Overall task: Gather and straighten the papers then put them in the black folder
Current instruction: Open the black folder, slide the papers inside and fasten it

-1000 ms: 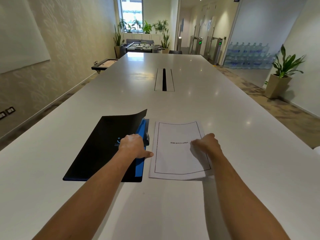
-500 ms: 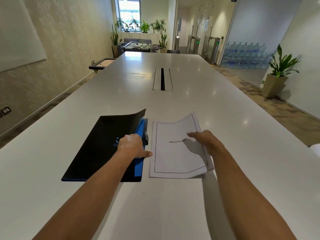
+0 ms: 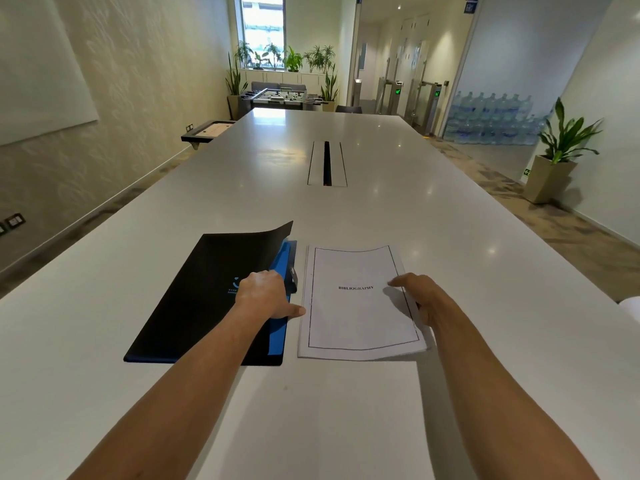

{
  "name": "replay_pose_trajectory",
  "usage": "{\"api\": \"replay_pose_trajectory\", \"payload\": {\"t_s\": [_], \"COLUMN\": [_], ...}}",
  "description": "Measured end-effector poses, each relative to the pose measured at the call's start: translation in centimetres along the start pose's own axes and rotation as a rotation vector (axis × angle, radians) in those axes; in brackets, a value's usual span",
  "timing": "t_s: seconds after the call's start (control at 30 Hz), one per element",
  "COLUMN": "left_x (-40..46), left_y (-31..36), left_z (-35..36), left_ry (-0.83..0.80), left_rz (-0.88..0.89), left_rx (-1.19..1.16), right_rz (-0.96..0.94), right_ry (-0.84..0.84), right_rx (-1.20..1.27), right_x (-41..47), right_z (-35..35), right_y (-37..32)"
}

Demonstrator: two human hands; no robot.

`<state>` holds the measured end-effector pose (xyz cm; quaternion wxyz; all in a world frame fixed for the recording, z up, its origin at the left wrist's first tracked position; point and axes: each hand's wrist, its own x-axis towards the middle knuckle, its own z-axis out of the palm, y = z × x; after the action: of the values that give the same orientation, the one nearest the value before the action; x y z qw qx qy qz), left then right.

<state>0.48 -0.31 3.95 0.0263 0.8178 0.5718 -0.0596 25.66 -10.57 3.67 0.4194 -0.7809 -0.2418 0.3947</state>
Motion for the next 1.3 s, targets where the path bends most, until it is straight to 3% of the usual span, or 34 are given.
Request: {"api": "replay_pose_trajectory", "payload": {"t_s": [0.3,0.47,0.67,1.03,1.3], "left_x": [-0.3,-0.6,-1.3,-2.5,-3.8], "left_y": [-1.0,-1.5,0.0,4.4,7.5], "left_z": [-0.8,-1.3,-1.9,-3.4,-3.4], "left_ry": [-0.062,-0.115,-0.069,-0.07,-0.047], "left_rz": [0.031,0.045,0.049,0.138,0.175], "left_rx": [-0.122,-0.162,-0.214,-0.235,-0.239], "right_rz": [-0.112,-0.166,-0.285,-0.374,-0.295], "right_ry": [-0.053,-0.079,0.002,0.022,-0.012], "right_rx": [-0.075,0.078,0.177,-0.225,-0.2], "right_x": [-0.9,-2.2,-2.9,-5.6,-5.4], "right_z": [0.4,-0.4,-2.1,2.1,5.5], "right_y": [1.3,0.5,-2.1,-2.6,-1.7]}}
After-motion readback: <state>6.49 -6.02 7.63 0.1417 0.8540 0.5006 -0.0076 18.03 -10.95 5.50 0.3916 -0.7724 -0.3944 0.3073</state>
